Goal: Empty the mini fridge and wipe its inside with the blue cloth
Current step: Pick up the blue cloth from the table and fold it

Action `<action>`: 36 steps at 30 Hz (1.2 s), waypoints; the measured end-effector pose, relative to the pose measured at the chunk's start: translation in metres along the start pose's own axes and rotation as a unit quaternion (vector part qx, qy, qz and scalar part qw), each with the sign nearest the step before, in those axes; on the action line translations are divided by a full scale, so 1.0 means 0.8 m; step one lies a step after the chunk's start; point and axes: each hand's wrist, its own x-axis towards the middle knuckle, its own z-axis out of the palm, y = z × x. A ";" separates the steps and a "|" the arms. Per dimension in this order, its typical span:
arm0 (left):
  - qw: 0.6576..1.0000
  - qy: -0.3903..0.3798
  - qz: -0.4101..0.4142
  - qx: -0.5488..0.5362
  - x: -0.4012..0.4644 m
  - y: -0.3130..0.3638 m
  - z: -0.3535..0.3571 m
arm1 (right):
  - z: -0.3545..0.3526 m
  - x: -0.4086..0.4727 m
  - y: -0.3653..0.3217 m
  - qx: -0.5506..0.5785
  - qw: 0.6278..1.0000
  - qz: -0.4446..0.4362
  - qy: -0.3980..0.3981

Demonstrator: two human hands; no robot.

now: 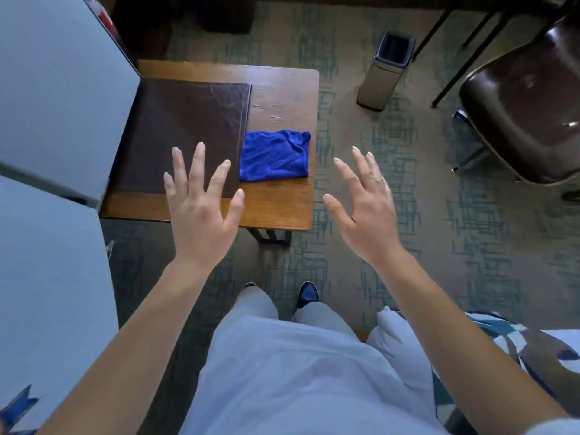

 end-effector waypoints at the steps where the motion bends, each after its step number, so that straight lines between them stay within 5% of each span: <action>1: 1.000 -0.002 -0.002 0.002 0.009 -0.005 0.006 | 0.005 0.014 0.001 -0.002 1.000 -0.002 -0.009; 15: 0.992 -0.120 0.028 0.012 0.177 -0.101 0.126 | 0.124 0.181 0.000 -0.057 0.992 0.091 -0.069; 28: 0.943 -0.314 0.105 0.037 0.242 -0.101 0.223 | 0.216 0.252 0.015 -0.119 0.969 0.139 -0.167; 36: 0.948 -0.294 0.111 0.056 0.244 -0.098 0.232 | 0.214 0.255 0.023 -0.151 0.972 0.135 -0.120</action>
